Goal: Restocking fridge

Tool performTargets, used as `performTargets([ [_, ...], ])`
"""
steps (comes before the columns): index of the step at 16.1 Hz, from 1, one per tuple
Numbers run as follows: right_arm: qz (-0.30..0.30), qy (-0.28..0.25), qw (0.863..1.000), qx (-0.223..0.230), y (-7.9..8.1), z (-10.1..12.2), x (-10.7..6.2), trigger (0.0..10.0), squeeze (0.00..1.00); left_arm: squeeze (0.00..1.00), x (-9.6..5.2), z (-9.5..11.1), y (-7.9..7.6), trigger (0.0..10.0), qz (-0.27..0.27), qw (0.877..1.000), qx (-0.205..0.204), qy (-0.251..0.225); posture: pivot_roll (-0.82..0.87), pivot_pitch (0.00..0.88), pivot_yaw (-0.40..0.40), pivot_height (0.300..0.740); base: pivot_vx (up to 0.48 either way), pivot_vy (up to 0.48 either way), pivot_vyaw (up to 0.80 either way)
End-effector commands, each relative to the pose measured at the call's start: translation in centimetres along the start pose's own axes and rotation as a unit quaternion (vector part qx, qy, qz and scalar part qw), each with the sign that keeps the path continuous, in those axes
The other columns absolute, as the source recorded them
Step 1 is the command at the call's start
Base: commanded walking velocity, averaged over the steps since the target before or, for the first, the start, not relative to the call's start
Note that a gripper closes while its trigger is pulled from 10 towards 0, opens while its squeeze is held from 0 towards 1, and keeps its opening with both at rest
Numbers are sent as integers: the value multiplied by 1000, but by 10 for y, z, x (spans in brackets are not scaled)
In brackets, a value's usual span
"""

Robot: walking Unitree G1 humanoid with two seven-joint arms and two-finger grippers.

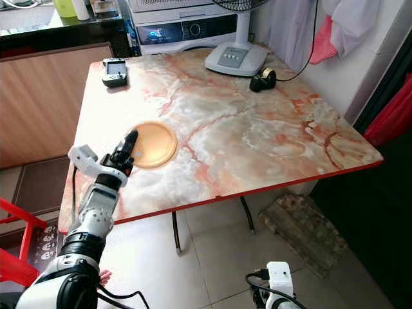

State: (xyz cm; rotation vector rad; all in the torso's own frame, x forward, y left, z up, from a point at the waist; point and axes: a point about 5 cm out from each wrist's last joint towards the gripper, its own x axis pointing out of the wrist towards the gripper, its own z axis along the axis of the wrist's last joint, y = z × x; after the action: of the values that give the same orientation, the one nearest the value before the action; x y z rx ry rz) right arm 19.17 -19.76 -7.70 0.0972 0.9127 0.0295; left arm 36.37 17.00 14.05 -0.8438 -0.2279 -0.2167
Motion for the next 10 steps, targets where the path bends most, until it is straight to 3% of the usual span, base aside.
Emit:
performTargets([
  [1,-1,0,1000,0,-1,0,0,10000,0,0,1,0,-11,10000,-23,1000,-7,1,-13,25,-3,740,0,0,0],
  [5,-2,-3,1000,5,0,0,0,10000,0,0,-11,-5,-12,10000,-11,1000,-10,3,-20,23,9,740,0,0,0],
  [9,-4,3,1000,8,0,-2,0,10000,0,0,-20,10,-4,10000,31,999,21,-15,-23,9,21,740,0,0,0],
  [10,-3,5,1000,7,0,-3,0,10000,0,0,-20,12,-4,10000,35,999,26,-17,-23,6,23,740,0,0,-763],
])
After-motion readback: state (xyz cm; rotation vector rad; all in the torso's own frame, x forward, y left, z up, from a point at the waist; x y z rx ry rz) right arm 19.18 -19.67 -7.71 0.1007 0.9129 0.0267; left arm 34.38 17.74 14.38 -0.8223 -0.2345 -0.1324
